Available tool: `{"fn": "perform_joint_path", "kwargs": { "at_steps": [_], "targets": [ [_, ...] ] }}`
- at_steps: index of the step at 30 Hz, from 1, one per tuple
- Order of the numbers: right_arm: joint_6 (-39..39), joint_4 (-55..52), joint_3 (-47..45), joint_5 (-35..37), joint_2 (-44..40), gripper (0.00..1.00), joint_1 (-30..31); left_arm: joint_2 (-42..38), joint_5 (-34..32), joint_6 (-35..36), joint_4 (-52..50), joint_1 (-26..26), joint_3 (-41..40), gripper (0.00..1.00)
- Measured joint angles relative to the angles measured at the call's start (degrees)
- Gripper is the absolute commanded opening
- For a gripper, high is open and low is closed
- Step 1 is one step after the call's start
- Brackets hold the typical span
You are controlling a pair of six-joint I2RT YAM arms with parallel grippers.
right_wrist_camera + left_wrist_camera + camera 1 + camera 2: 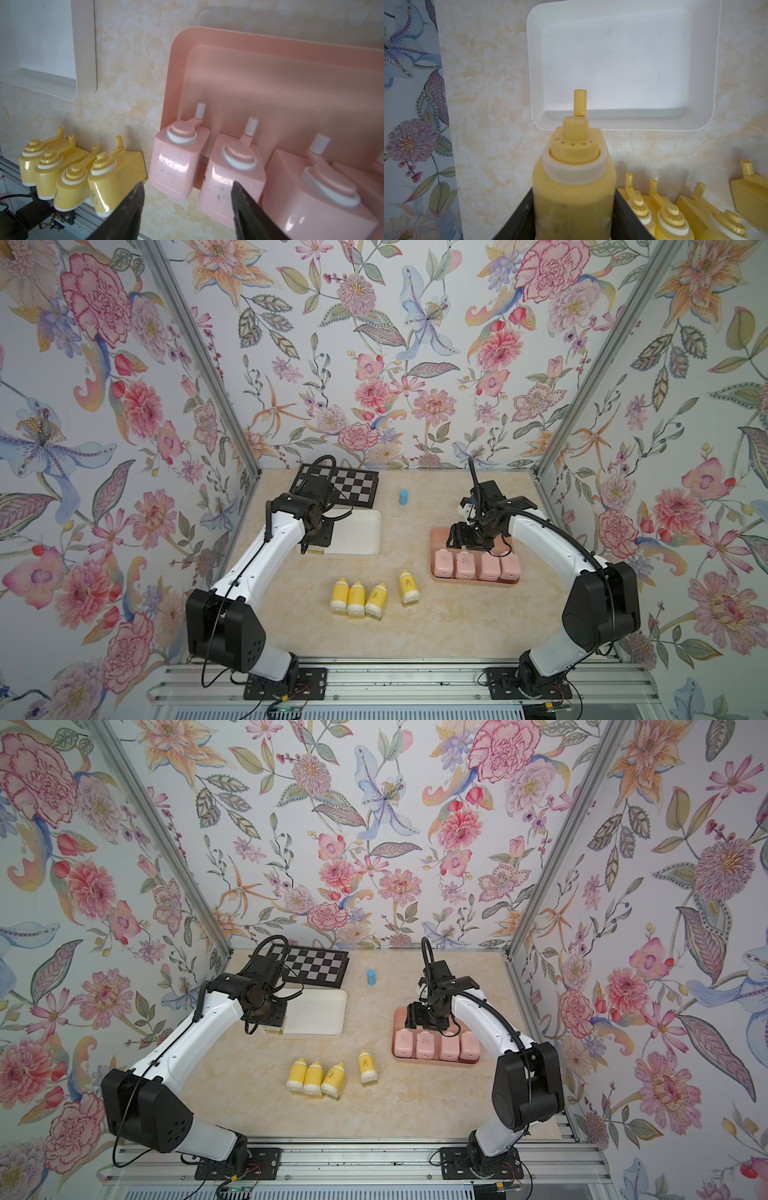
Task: Place the pencil sharpeners by color into the storage box
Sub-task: Pick up the pencil sharpener from the center of the board, then place the pencil sharpener in the storage box.
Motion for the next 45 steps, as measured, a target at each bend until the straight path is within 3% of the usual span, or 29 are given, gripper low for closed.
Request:
{"fn": "perform_joint_path", "kwargs": {
  "at_steps": [17, 27, 34, 45],
  "targets": [
    [2.6, 0.5, 4.2, 0.5, 3.1, 0.67, 9.4, 8.6, -0.8, 3.3, 2.3, 1.4, 8.5, 0.18],
    [2.6, 0.6, 4.2, 2.0, 3.8, 0.68, 10.2, 14.4, -0.8, 4.0, 2.4, 1.7, 15.5, 0.18],
    [1.9, 0.6, 4.7, 2.4, 3.9, 0.68, 10.2, 17.2, -0.8, 4.0, 3.5, 2.5, 14.4, 0.16],
    [0.9, 0.8, 5.1, 2.9, 4.6, 0.68, 10.2, 17.1, -0.8, 4.0, 8.7, 4.9, 5.3, 0.15]
  ]
}}
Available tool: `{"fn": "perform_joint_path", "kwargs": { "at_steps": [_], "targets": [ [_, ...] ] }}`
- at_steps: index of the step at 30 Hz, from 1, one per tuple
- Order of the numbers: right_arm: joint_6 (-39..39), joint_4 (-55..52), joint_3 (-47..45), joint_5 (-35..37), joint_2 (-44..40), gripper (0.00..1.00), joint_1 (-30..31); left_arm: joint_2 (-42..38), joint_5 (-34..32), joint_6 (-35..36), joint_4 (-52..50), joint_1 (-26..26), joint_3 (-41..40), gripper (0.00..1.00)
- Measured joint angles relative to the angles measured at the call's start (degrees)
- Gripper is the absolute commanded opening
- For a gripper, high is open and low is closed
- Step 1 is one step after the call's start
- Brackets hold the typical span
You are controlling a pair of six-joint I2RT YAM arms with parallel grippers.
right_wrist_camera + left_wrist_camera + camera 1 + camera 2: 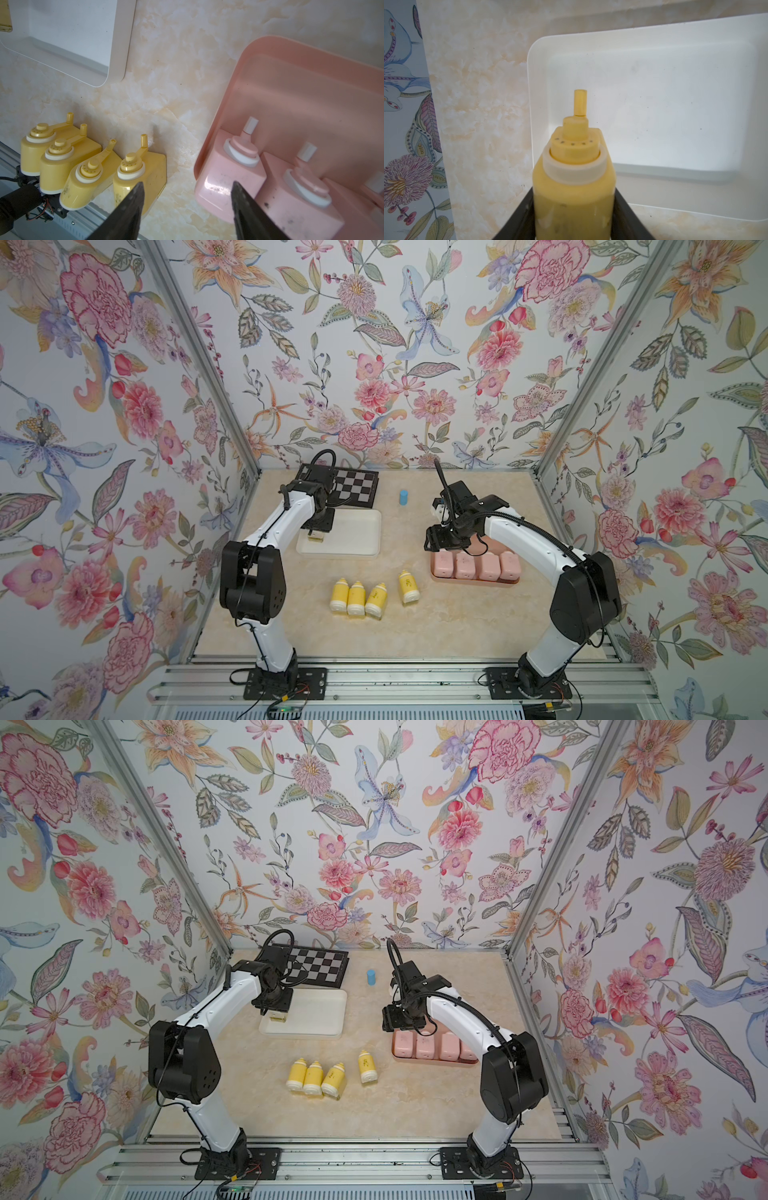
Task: Place the pencil sharpeners by color into the storage box
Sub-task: Place the pencil sharpener in the storage box.
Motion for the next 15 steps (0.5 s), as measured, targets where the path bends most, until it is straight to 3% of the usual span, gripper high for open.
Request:
{"fn": "perform_joint_path", "kwargs": {
  "at_steps": [15],
  "targets": [
    [0.0, 0.9, -0.5, 0.0, 0.0, 0.68, 0.0, 0.0, 0.2, 0.4, 3.7, 2.3, -5.0, 0.15]
  ]
}}
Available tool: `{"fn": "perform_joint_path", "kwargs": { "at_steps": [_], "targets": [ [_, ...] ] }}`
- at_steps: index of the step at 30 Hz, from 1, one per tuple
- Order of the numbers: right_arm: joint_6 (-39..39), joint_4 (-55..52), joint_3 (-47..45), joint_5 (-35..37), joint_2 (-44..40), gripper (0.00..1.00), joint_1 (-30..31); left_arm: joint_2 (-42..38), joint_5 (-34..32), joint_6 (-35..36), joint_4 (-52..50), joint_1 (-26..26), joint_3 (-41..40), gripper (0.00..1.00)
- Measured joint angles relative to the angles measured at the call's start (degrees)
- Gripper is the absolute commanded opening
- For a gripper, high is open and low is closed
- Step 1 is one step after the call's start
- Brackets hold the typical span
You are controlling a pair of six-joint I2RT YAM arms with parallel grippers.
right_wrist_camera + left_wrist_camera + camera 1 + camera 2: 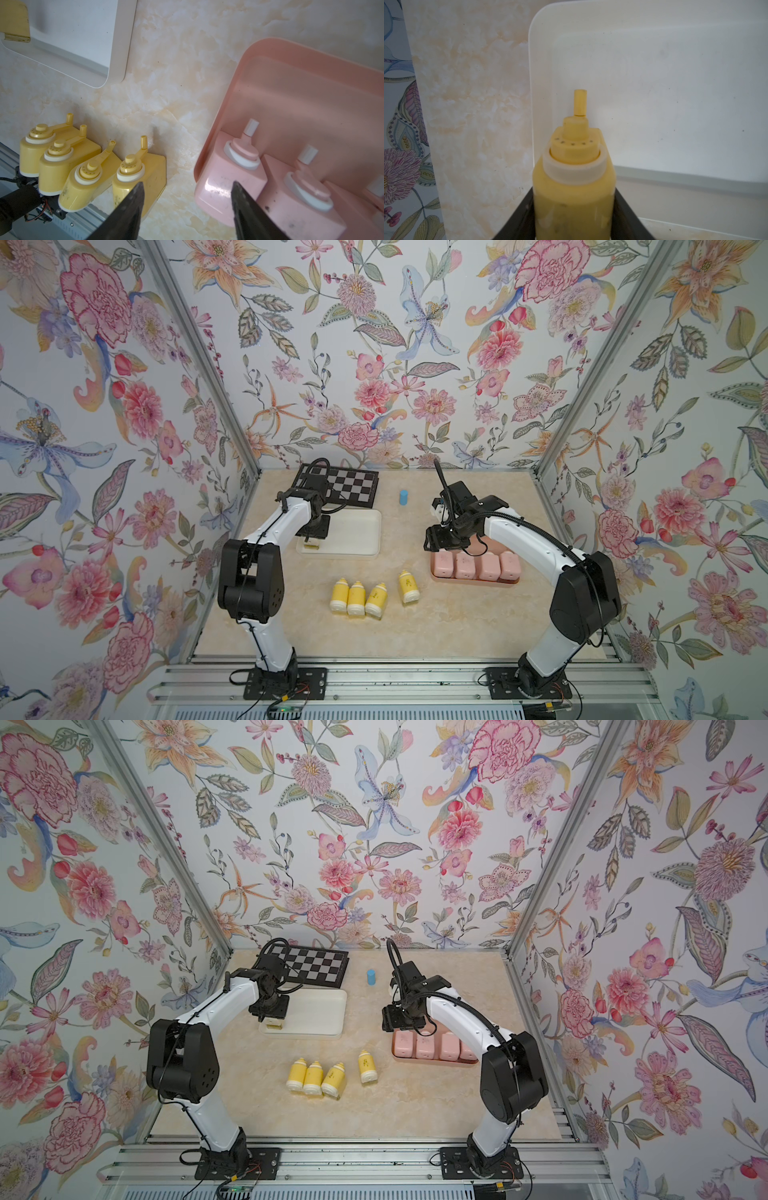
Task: Place the pencil sharpeners by color into the storage box
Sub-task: Place the pencil sharpener in the storage box.
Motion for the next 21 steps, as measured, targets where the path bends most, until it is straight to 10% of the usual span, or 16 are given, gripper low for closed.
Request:
{"fn": "perform_joint_path", "kwargs": {
  "at_steps": [21],
  "targets": [
    [0.0, 0.7, -0.3, -0.2, 0.0, 0.68, 0.0, 0.0, 1.3, 0.9, 2.5, 1.9, -3.6, 0.16]
  ]
}}
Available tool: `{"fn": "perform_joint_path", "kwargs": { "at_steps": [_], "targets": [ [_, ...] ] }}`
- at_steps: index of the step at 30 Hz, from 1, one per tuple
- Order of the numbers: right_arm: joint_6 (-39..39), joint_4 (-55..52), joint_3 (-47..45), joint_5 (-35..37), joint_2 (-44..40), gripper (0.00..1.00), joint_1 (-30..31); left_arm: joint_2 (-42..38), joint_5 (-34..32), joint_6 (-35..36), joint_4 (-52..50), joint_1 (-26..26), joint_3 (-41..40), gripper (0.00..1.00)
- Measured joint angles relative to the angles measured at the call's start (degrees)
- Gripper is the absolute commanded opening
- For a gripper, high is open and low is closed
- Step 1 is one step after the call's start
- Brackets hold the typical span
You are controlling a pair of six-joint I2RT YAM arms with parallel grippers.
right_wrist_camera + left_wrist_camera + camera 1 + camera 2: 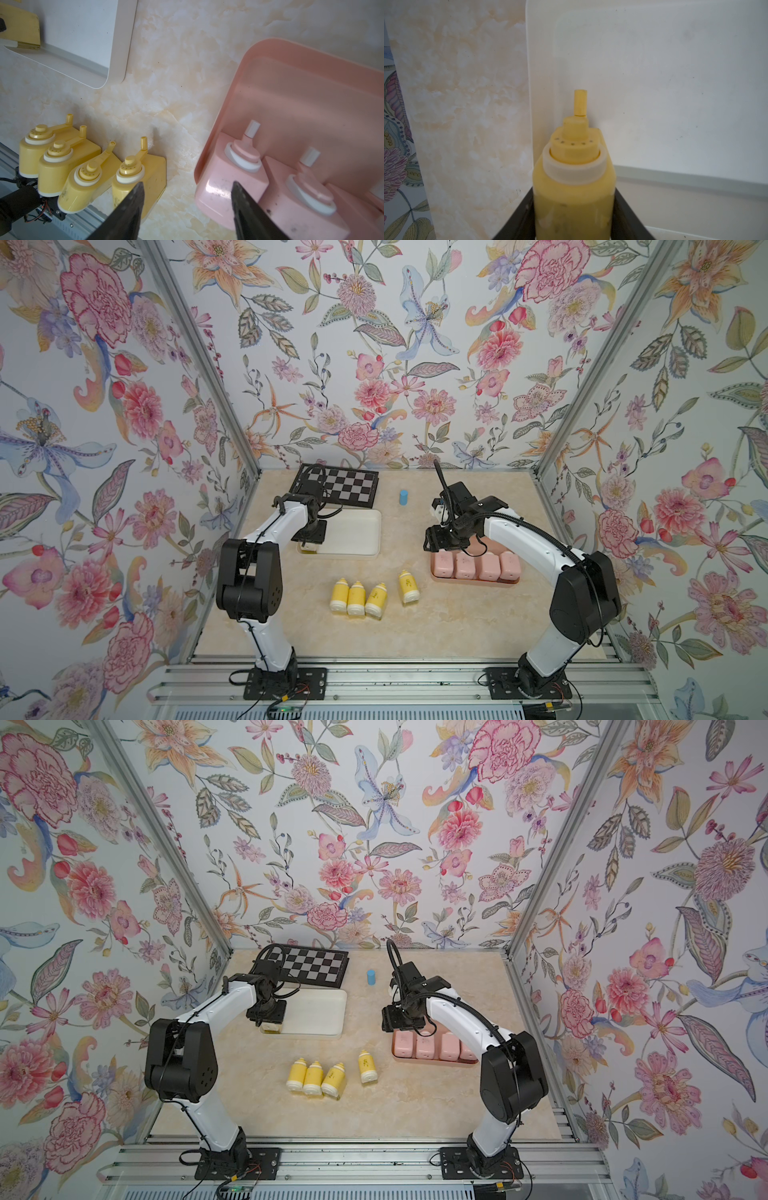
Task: Place the pencil sharpeners by color into the storage box
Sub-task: Place the pencil sharpener in the storage box.
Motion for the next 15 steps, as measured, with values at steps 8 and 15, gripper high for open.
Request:
{"fn": "perform_joint_path", "kwargs": {
  "at_steps": [8, 15],
  "targets": [
    [0.0, 0.2, 0.0, 0.0, 0.0, 0.68, 0.0, 0.0, 0.4, 0.0, 0.7, 0.4, -1.0, 0.16],
    [0.0, 0.4, 0.0, 0.0, 0.0, 0.68, 0.0, 0.0, 1.4, 0.0, 1.4, 0.8, -1.6, 0.17]
  ]
}}
